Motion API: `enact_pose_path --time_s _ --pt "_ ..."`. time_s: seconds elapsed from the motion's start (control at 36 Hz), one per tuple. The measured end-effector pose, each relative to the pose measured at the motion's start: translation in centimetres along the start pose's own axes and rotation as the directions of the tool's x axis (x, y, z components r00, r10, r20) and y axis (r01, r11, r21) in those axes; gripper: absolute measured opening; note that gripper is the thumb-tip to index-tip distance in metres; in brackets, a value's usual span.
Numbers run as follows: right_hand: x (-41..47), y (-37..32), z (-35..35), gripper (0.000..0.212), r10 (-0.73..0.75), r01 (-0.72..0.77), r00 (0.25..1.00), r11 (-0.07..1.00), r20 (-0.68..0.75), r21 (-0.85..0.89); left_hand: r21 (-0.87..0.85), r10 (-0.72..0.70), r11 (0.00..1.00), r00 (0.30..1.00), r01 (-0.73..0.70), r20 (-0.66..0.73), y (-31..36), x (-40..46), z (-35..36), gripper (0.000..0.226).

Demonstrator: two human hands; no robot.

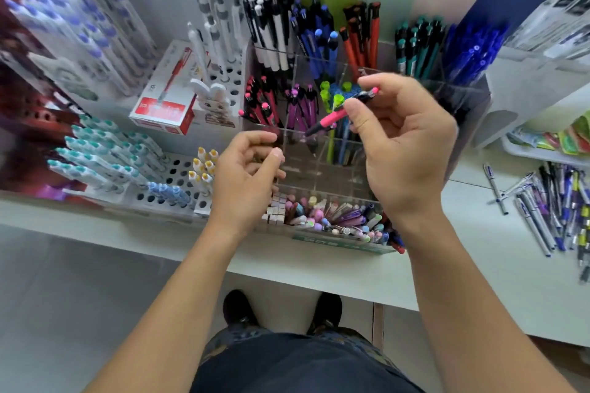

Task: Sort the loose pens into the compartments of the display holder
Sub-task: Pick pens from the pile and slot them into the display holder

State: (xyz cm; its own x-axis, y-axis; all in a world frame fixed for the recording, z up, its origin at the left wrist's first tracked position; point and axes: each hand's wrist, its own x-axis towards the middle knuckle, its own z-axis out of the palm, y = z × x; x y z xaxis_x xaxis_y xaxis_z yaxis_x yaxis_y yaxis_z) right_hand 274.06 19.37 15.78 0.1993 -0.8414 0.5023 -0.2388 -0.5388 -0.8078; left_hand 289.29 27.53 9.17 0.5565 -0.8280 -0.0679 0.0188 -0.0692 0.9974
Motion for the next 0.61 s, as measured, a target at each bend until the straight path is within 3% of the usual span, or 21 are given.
enact_pose_path --time_s 0.11,0.44,0.61 --pt "-0.6 -0.2 2.2 0.017 0.021 -0.024 0.998 0.999 0.063 0.035 0.006 0.039 0.999 0.999 -0.039 -0.015 0.7 0.5 -0.5 0.018" --pt "3.2 -1.1 7.1 0.023 -0.058 0.085 0.985 0.983 0.164 -0.163 0.168 0.064 0.985 0.992 -0.046 -0.106 1.5 1.9 -2.1 0.03" --pt "3.8 -2.4 6.8 0.022 -0.219 0.215 0.976 0.952 0.005 -0.217 0.201 0.078 0.977 0.996 -0.067 -0.049 1.6 2.3 -3.1 0.032"
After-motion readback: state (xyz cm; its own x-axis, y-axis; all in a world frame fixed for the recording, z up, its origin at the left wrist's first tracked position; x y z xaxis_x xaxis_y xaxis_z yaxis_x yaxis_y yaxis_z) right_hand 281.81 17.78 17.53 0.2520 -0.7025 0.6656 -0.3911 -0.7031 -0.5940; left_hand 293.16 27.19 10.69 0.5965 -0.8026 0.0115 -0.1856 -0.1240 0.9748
